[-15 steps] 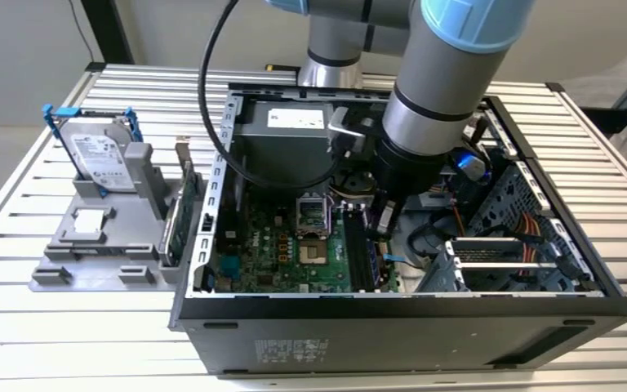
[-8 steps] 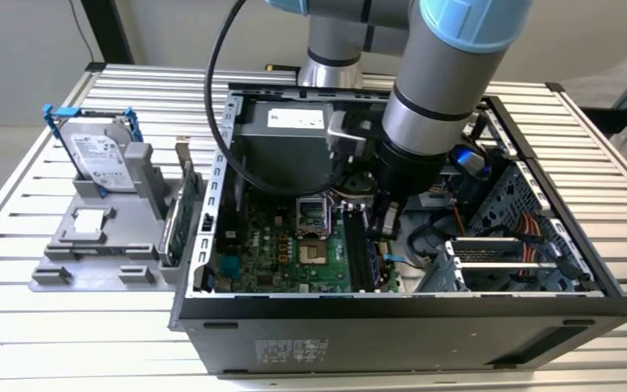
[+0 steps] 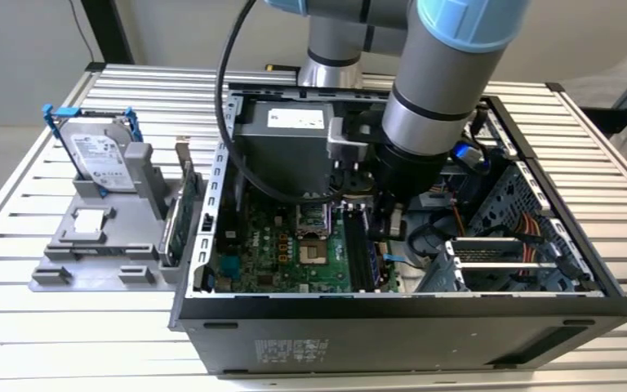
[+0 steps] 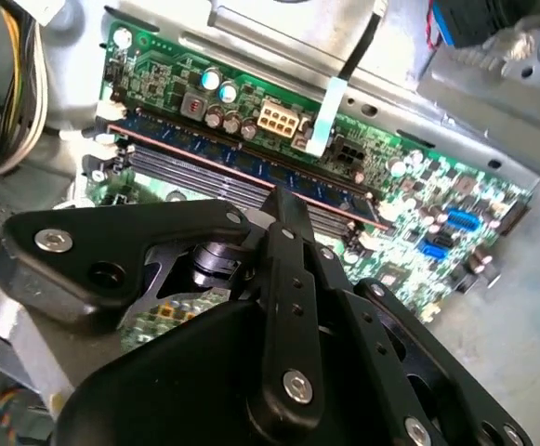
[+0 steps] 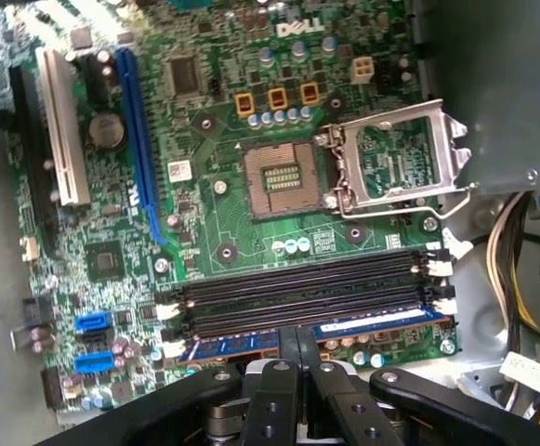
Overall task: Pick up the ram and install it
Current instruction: 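Press down the ram until it locks into place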
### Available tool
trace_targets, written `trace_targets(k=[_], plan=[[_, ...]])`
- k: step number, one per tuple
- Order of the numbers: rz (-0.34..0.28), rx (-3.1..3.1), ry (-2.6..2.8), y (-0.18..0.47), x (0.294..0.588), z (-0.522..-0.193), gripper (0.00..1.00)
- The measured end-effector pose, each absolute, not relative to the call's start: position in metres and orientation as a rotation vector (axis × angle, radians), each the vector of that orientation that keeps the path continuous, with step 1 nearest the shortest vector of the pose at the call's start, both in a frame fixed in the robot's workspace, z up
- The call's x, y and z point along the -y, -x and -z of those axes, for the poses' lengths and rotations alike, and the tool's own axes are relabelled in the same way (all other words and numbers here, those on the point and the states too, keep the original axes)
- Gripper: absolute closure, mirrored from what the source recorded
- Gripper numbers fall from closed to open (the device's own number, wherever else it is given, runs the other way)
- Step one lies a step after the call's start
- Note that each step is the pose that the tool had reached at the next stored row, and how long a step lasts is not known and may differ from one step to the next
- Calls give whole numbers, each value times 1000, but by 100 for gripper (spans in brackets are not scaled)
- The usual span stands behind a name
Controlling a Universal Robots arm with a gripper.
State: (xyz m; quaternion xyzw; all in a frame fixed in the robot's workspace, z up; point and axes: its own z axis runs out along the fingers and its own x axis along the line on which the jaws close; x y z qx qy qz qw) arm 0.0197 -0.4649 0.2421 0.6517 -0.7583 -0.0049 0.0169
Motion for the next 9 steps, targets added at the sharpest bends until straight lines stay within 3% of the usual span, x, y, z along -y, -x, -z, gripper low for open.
trace_targets(k=[9], plan=[[7,2316,-2079,-20,465,-238,100]])
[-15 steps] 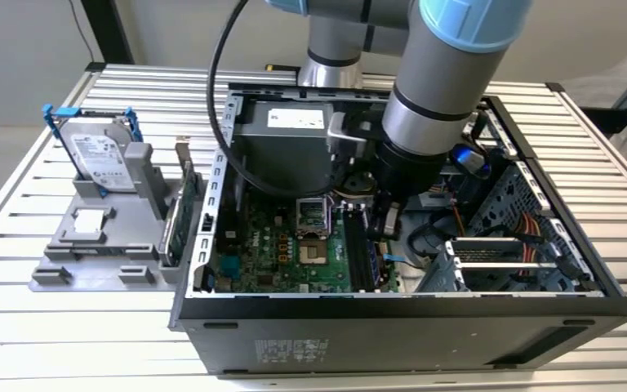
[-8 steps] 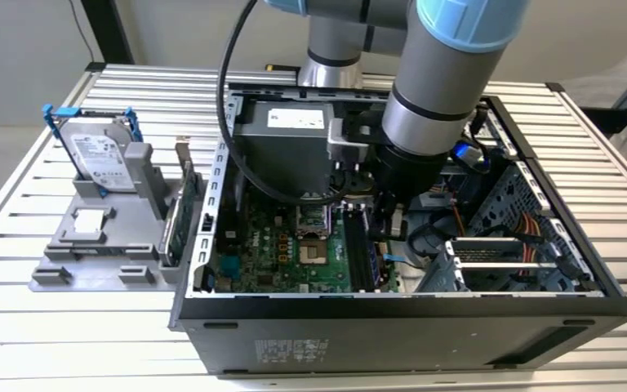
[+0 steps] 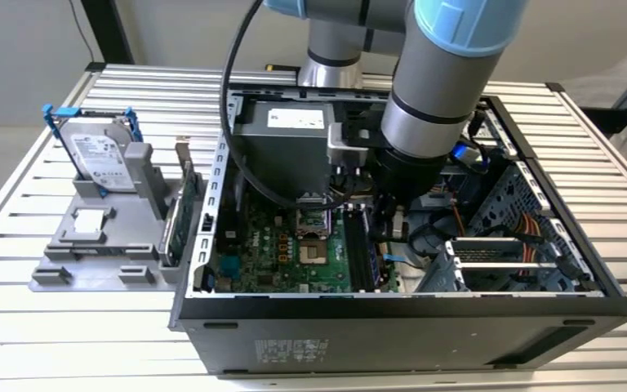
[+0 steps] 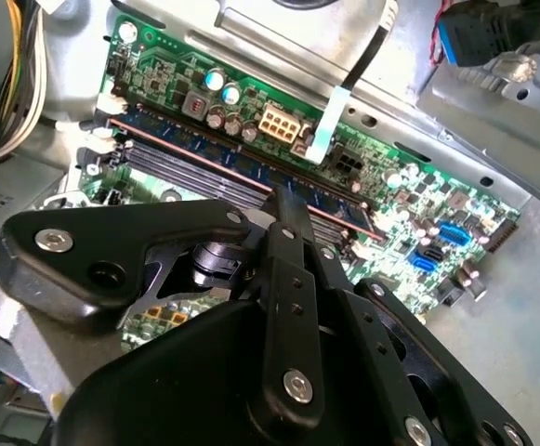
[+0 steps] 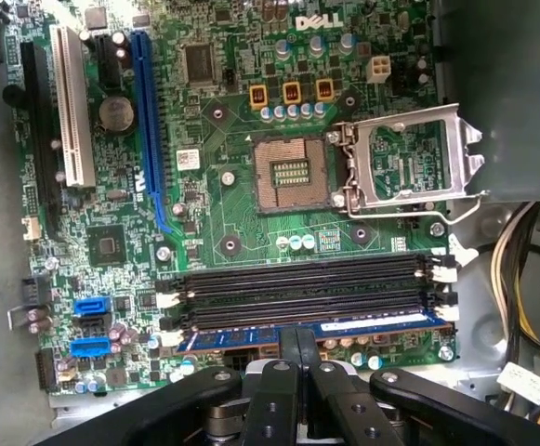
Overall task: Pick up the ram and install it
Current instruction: 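Press down the ram until it locks into place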
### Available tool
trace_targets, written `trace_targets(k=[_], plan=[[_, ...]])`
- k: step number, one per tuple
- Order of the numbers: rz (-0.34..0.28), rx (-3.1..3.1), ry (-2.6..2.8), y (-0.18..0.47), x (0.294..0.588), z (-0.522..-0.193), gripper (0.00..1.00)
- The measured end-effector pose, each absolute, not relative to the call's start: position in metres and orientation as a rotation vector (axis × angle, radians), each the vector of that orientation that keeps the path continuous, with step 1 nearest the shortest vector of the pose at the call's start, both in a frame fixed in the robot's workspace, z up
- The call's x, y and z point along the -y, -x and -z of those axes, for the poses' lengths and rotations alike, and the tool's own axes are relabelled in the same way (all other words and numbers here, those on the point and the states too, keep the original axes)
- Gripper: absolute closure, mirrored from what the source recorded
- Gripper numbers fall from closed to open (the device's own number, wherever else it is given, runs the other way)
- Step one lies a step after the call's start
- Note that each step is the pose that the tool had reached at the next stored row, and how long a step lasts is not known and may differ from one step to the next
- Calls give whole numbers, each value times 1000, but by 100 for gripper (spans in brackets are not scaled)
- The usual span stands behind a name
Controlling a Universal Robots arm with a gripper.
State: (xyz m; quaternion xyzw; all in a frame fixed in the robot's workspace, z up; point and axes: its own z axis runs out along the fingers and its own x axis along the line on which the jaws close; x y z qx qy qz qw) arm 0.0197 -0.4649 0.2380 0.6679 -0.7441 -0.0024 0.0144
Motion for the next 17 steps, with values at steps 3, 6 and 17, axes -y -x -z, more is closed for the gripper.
trace_targets(k=[3,6,17], plan=[[4,2305,-2095,-20,465,-233,100],[1,2299,-2105,-20,465,-228,100],[0,2299,-2106,-20,465,-228,100]])
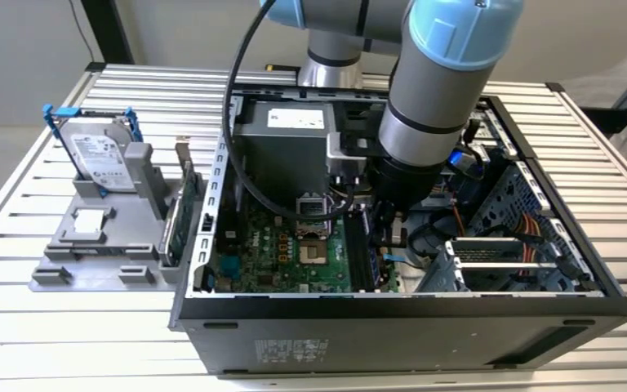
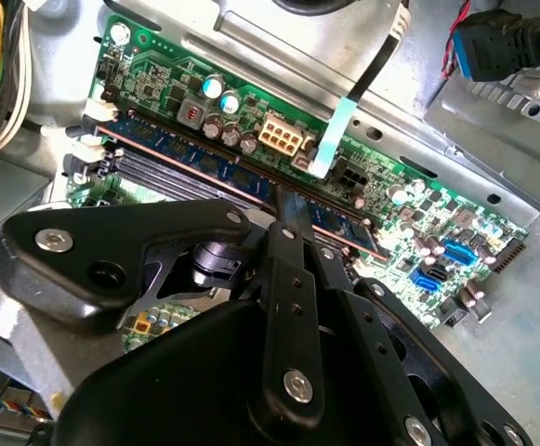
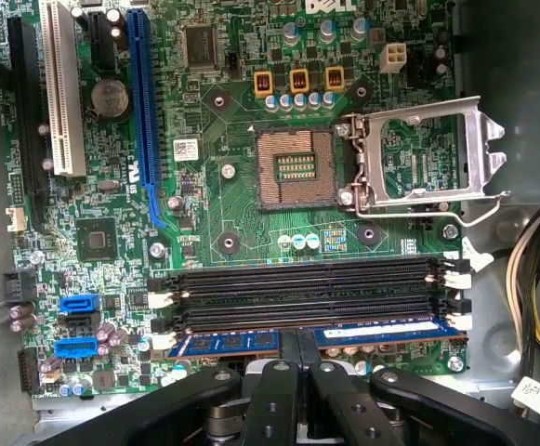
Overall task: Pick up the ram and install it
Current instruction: 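Press down the ram until it locks into place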
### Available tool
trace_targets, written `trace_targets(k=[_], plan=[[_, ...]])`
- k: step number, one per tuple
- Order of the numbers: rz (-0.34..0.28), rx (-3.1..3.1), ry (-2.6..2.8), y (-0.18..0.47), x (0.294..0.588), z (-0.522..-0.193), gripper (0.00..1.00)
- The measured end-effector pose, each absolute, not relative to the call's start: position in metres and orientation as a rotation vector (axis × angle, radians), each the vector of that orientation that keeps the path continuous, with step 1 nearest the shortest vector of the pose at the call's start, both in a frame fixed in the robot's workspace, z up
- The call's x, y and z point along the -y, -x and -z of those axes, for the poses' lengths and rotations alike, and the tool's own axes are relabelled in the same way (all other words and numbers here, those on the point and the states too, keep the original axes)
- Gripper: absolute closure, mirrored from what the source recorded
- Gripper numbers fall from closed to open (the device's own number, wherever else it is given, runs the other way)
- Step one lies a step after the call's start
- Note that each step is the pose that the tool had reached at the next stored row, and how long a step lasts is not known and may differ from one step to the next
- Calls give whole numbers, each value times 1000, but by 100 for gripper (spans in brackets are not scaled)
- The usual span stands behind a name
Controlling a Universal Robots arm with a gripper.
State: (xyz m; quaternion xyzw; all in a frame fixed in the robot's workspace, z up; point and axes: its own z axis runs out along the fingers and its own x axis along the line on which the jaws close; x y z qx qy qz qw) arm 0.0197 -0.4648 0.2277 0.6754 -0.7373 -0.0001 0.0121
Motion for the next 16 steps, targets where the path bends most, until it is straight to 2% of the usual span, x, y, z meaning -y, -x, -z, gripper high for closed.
trace_targets(k=[16], plan=[[1,2294,-2101,-20,465,-216,100]])
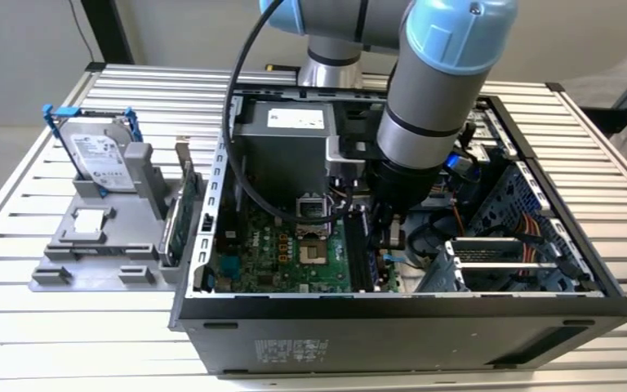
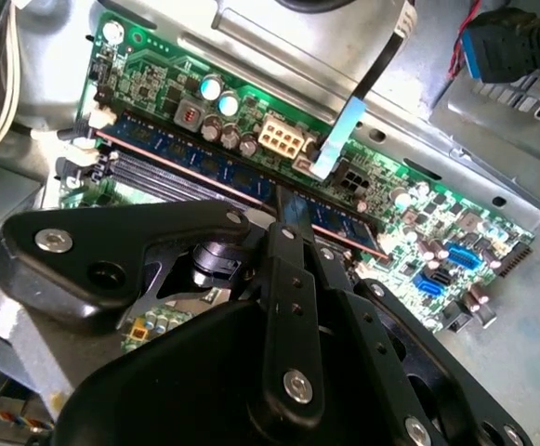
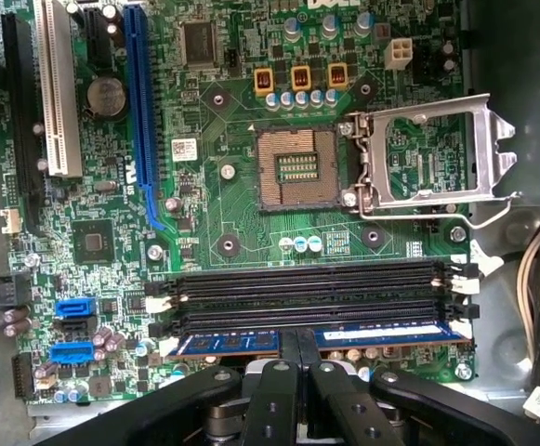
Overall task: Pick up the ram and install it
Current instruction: 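Press down the ram until it locks into place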
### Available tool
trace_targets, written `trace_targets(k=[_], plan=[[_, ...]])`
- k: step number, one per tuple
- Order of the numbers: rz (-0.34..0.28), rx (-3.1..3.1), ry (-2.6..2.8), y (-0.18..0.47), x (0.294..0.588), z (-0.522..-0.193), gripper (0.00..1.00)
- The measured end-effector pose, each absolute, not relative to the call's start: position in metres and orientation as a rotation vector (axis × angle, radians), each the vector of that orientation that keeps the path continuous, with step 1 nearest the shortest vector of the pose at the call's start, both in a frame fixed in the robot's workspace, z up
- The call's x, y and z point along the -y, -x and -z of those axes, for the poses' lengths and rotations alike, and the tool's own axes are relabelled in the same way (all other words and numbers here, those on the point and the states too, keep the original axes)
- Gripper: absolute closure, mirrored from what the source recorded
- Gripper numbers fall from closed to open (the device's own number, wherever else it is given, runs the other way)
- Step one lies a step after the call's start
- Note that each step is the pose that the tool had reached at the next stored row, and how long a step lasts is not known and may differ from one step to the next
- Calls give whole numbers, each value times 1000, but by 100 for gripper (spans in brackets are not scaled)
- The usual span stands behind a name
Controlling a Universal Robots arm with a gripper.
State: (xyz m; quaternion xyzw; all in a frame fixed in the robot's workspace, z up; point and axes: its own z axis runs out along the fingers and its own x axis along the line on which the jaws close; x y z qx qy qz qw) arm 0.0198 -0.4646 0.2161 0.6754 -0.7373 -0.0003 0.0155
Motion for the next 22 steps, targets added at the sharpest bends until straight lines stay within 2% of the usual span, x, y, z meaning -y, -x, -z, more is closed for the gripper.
trace_targets(k=[10,22], plan=[[7,2298,-2105,-20,464,-222,100],[8,2296,-2103,-20,465,-277,100]])
